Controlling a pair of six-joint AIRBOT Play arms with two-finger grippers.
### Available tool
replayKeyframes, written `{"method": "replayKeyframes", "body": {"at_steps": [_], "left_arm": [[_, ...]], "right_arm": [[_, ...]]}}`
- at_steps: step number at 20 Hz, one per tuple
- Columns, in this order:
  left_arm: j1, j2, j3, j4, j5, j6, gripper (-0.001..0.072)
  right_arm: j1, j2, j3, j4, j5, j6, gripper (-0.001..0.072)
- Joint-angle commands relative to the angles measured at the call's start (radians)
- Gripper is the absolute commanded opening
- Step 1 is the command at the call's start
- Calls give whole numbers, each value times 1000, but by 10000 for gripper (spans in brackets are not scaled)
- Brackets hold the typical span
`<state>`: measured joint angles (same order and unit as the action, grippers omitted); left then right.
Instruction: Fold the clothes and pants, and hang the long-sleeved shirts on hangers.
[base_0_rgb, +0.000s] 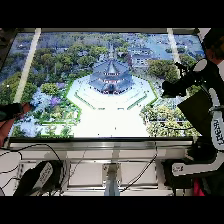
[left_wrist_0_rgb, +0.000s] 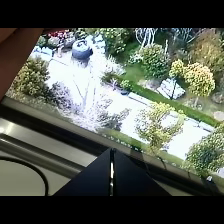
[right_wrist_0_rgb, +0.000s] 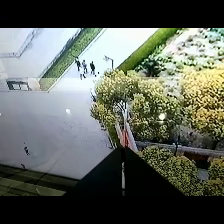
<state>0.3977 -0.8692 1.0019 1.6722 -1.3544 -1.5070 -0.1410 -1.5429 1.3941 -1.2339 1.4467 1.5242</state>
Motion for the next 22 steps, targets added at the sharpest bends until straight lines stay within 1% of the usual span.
{"method": "replayKeyframes", "body": {"at_steps": [1, 15, 18, 20, 22], "left_arm": [[1, -2, 0, -6, 0, 0, 5], [2, -2, -1, 2, 1, 4, 6], [2, -2, -8, 4, 41, 5, 5], [2, -6, -35, 48, 91, 4, 5], [2, -30, -59, 177, 103, 4, 5]], "right_arm": [[0, 0, 0, 0, 0, 0, 16], [0, 0, 0, 0, 0, 0, 16], [0, 0, 0, 0, 0, 0, 16], [0, 0, 0, 0, 0, 0, 16], [0, 0, 0, 0, 0, 0, 16]]}}
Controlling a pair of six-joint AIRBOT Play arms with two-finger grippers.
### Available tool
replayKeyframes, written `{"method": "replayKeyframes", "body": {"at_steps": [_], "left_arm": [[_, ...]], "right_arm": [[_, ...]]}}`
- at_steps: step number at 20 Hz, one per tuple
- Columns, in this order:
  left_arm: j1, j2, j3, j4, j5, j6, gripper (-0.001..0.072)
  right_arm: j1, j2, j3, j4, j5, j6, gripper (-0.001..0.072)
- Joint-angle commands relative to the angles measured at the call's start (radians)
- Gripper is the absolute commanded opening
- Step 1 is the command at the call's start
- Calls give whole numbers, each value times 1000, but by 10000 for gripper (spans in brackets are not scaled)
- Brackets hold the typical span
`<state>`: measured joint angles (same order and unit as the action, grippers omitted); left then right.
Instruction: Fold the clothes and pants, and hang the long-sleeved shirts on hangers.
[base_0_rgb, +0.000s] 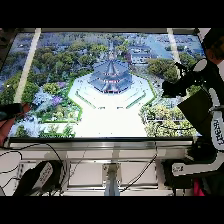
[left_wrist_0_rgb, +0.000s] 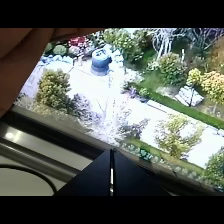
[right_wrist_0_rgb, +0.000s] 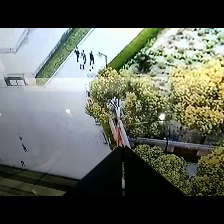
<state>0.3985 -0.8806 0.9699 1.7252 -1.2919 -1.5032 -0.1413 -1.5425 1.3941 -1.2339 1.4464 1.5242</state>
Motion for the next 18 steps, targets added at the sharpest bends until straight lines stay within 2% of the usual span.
{"method": "replayKeyframes", "body": {"at_steps": [1, 5, 6, 7, 8, 9, 10, 11, 18], "left_arm": [[2, -37, -32, 182, 40, 0, 5], [2, -135, -33, 226, 83, 0, 8], [2, -163, -32, 243, 100, 0, 25], [2, -188, -32, 262, 116, 0, 88], [2, -214, -32, 288, 131, 0, 264], [2, -236, -32, 310, 146, 0, 484], [2, -257, -32, 327, 168, 0, 640], [2, -276, -32, 339, 193, 0, 661], [3, -378, -32, 432, 533, 0, 660]], "right_arm": [[1, 0, 0, 0, 0, 0, 16], [1, 0, 0, 0, 0, 0, 16], [1, 0, 0, 0, 0, 0, 16], [1, 0, 0, 0, 0, 0, 16], [1, 0, 0, 0, 0, 0, 16], [1, 0, 0, 0, 0, 0, 16], [1, 0, 0, 0, 0, 0, 16], [1, 0, 0, 0, 1, 0, 16], [0, 0, 0, 0, 0, 0, 16]]}}
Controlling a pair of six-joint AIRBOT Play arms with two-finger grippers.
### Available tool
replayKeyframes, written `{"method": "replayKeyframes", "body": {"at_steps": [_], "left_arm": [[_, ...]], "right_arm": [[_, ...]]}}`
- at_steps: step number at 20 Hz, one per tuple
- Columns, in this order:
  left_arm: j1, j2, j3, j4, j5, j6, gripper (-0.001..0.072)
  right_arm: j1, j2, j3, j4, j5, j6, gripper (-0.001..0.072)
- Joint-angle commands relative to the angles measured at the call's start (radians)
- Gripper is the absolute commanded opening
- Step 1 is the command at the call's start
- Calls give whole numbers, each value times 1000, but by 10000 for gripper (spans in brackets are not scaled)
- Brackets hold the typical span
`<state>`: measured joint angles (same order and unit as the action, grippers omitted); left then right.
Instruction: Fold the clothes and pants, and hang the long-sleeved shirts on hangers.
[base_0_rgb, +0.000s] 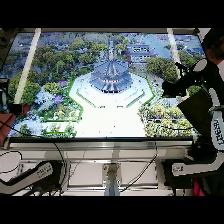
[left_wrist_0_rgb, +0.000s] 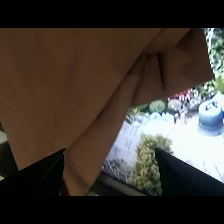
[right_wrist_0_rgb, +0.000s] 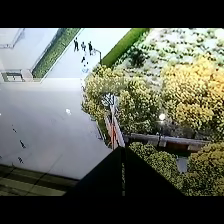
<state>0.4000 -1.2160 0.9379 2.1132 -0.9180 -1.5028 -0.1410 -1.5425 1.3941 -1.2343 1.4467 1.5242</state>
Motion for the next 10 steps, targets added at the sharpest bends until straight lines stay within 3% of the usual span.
{"method": "replayKeyframes", "body": {"at_steps": [1, 6, 10], "left_arm": [[3, -65, 0, 48, 189, 0, 659], [37, -186, 1, 60, 217, -1, 658], [94, -223, 2, 59, 287, -101, 657]], "right_arm": [[0, 0, 0, 0, 0, 0, 16], [0, 0, 0, 0, 0, 0, 16], [0, 0, 0, 0, 0, 0, 16]]}}
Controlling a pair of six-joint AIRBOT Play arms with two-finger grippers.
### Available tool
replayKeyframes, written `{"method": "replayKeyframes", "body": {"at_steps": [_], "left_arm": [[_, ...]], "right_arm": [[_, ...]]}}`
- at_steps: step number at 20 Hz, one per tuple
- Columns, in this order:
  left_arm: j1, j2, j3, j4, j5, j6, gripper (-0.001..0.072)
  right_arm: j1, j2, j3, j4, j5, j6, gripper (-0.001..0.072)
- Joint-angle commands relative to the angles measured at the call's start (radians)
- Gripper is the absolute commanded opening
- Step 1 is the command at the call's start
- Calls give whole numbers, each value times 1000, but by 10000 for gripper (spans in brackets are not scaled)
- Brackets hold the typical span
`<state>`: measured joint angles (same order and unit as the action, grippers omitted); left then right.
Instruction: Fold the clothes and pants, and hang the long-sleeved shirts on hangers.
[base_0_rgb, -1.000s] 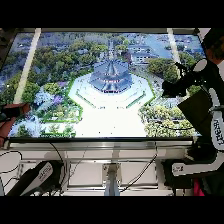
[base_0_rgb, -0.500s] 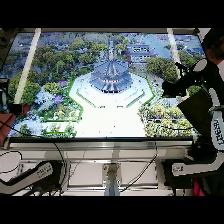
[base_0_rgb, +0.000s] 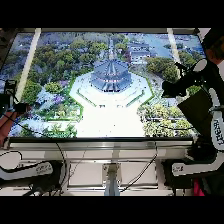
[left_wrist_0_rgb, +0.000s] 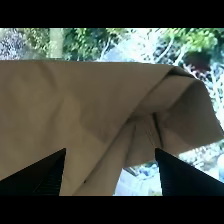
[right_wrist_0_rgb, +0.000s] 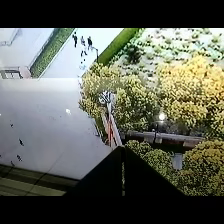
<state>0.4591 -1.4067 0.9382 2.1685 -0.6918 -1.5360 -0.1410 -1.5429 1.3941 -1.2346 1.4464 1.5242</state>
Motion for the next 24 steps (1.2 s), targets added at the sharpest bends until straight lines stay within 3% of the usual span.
{"method": "replayKeyframes", "body": {"at_steps": [1, 2, 3, 4, 5, 6, 12, 14, 17, 19, 20, 24], "left_arm": [[51, -37, 1, 4, 80, -94, 657], [63, -42, 1, 3, 87, -103, 653], [70, -47, 1, 4, 86, -103, 531], [75, -48, 1, 4, 86, -103, 331], [75, -48, 1, 3, 86, -103, 85], [74, -48, 2, 4, 87, -101, 5], [-20, 39, 5, -17, 79, -103, 4], [-74, 82, 34, -157, 78, -103, 3], [-171, 128, 148, -525, 38, -92, 2], [-277, 140, 275, -732, -48, 23, 3], [-338, 142, 352, -790, -100, 75, 2], [-578, 159, 658, -835, -159, 85, 3]], "right_arm": [[0, 0, 0, 0, 0, 0, 16], [0, 0, 0, 0, 0, 0, 16], [0, 0, 0, 0, 0, 0, 16], [0, 0, 0, 1, 0, 0, 16], [0, 0, 0, 0, 0, 0, 16], [0, 0, 0, 1, 0, 0, 16], [0, 0, 0, 2, 0, 1, 16], [0, 0, 0, 3, 0, 2, 16], [0, 0, 0, 5, 0, 5, 16], [0, 0, 0, 5, -8, 10, 16], [0, 0, 0, 8, -29, 53, 16], [-1, 0, 0, -16, -19, 58, 15]]}}
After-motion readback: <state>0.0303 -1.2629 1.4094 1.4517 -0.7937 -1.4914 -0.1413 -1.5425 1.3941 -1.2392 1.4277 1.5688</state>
